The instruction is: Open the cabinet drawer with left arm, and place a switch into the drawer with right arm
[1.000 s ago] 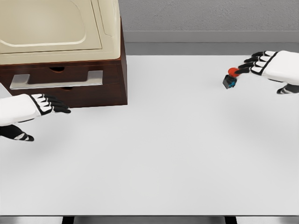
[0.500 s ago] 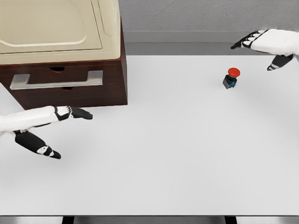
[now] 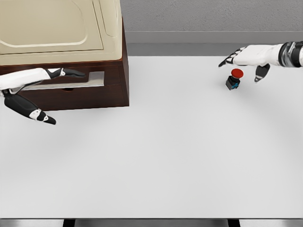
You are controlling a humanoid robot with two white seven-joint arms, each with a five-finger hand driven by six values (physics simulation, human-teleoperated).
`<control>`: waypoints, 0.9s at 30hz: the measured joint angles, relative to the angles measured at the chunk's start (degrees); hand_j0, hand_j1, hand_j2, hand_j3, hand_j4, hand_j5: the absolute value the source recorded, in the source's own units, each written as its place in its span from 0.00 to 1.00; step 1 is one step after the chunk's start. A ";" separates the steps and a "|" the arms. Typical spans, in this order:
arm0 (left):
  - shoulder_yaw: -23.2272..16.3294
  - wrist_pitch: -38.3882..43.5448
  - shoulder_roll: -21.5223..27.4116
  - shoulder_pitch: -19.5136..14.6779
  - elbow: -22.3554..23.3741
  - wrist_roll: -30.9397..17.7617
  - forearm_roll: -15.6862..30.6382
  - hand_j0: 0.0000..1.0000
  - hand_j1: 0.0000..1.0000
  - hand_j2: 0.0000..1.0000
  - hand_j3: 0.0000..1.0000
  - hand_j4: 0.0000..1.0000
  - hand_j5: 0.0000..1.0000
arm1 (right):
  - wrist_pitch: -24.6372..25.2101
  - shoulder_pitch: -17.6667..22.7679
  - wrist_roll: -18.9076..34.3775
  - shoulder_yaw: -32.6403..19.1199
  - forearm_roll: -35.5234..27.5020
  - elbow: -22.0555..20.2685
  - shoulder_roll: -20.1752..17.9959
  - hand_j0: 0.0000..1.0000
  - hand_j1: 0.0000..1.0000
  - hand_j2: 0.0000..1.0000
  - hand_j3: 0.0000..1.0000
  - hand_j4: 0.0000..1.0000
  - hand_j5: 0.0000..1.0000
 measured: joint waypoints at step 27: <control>-0.22 12.04 0.69 0.18 3.30 -0.01 -10.54 1.00 1.00 1.00 1.00 1.00 1.00 | -0.01 -1.85 0.00 -0.05 3.46 11.75 6.14 1.00 1.00 1.00 1.00 1.00 1.00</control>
